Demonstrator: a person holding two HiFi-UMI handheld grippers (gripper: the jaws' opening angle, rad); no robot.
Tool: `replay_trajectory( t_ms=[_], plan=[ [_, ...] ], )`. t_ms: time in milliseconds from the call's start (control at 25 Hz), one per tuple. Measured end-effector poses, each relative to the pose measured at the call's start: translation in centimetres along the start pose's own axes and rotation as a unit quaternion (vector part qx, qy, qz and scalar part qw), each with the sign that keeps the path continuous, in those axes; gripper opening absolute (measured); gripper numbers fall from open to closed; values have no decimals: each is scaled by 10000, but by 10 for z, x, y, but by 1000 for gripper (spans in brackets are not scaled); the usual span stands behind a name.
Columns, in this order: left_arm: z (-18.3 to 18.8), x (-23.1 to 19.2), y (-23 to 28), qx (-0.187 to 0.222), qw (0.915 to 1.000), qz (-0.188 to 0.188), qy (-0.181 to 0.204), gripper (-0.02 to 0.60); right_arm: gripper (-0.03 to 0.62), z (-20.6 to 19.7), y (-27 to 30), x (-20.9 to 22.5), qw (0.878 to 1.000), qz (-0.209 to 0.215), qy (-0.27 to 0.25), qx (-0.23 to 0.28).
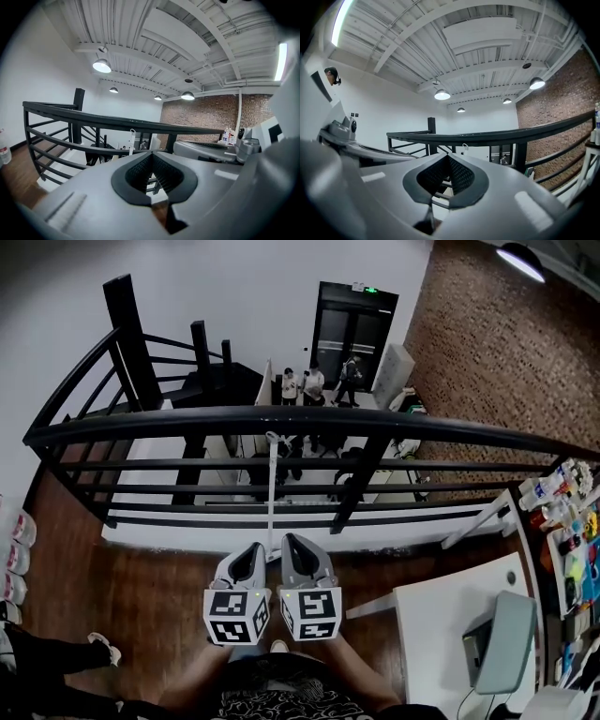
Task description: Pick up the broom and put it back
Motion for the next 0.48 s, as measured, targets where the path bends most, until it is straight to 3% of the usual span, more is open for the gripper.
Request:
replay_trajectory(
  t_ms=[480],
  plan=[
    [-5,9,-7,-49,9999,-133,77,5,0,-10,-13,-2,9999,9,116,-93]
  ],
)
Point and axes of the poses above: the fingertips, and each gripper's own axes: y forward along the fingers, x to its right, z out of its top, the point moved 6 cm from there along -y, backward along the fingers, and after that the axes turned 7 degrees about z, right-handed, at the moved point
